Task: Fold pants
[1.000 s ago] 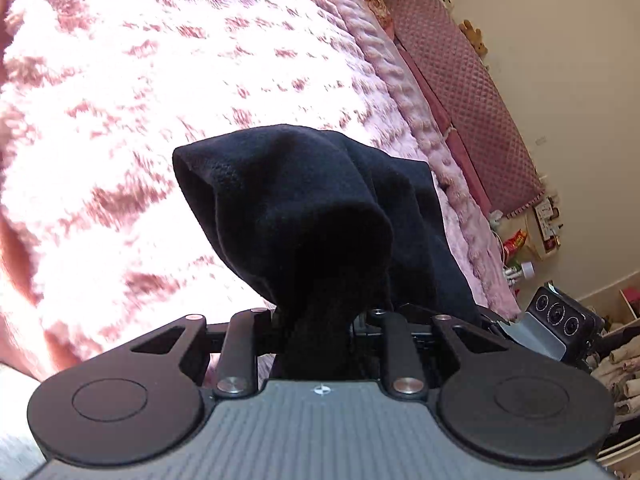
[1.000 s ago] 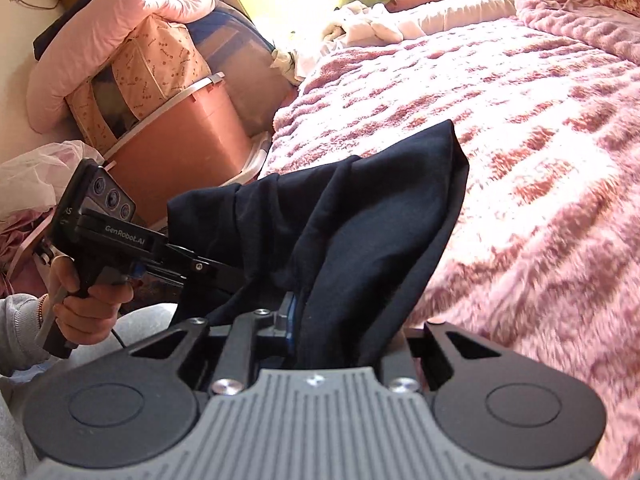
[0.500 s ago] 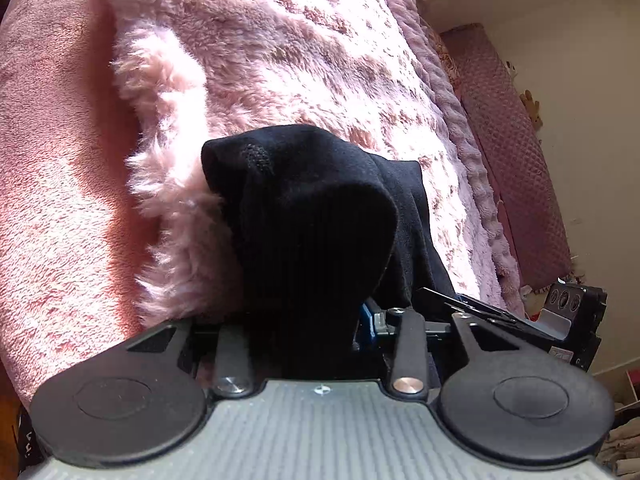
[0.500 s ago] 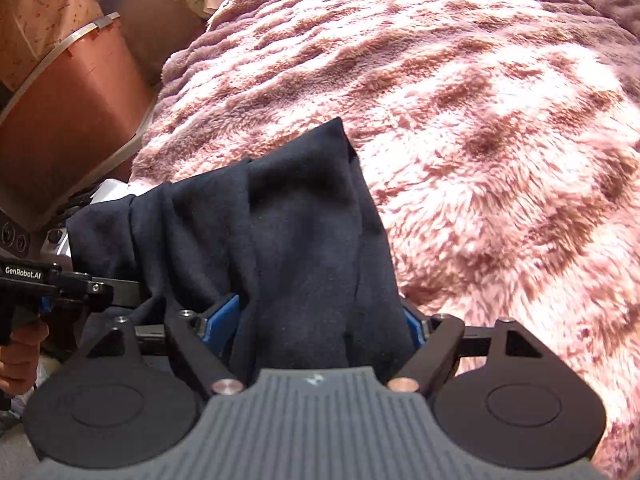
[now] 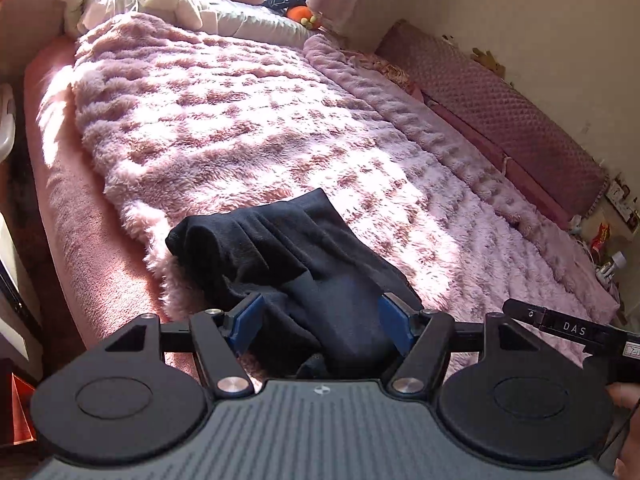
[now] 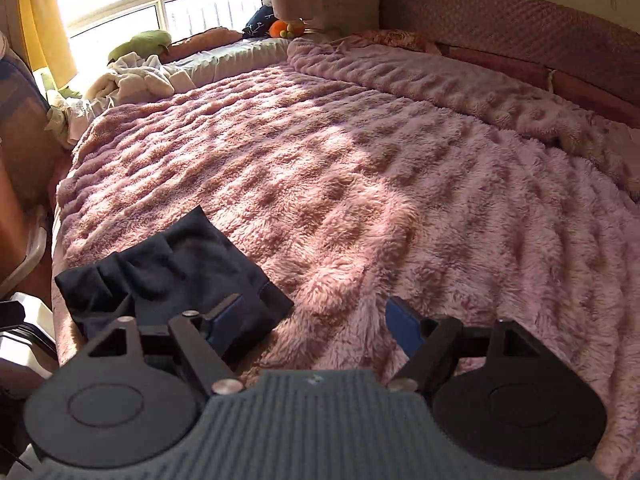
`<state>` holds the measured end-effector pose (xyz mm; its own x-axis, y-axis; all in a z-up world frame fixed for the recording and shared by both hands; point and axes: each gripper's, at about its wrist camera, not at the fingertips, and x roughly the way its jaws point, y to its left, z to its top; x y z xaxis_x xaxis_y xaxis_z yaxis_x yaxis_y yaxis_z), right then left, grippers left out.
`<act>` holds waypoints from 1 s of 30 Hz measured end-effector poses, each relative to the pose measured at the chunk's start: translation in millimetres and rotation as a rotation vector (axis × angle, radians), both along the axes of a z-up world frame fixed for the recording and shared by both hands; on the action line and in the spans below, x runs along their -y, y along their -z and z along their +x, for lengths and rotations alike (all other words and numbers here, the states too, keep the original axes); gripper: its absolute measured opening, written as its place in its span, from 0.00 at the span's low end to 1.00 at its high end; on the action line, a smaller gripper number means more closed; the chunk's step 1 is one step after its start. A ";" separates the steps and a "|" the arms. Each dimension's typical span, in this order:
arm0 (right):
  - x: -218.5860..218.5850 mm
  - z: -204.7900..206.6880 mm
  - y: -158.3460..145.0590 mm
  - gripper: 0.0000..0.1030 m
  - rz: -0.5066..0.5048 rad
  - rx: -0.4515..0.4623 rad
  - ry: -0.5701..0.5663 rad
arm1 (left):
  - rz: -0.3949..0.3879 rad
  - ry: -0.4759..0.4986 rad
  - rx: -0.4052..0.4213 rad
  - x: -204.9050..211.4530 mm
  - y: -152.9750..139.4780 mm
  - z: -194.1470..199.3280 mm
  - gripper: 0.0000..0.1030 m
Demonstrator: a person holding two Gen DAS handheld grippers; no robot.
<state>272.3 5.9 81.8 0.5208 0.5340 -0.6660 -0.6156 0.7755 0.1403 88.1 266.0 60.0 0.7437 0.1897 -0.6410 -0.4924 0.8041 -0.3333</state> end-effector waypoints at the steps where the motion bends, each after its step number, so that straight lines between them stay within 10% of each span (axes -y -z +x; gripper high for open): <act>1: 8.0 -19.5 -7.7 0.72 0.005 -0.008 0.002 | 0.019 0.034 -0.013 14.1 -7.1 -0.9 0.75; 10: 47.7 -160.7 -9.1 0.76 -0.062 0.013 0.008 | 0.291 0.156 -0.091 135.6 -28.2 -24.6 0.81; 30: 62.4 -216.2 5.4 0.76 -0.040 -0.030 0.040 | 0.304 0.050 -0.166 169.1 1.1 -54.8 0.81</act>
<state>56.1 -56.4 76.4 0.5208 0.4857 -0.7020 -0.5797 0.8049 0.1268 33.3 96.9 58.9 0.6473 0.3568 -0.6736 -0.4776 0.8786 0.0064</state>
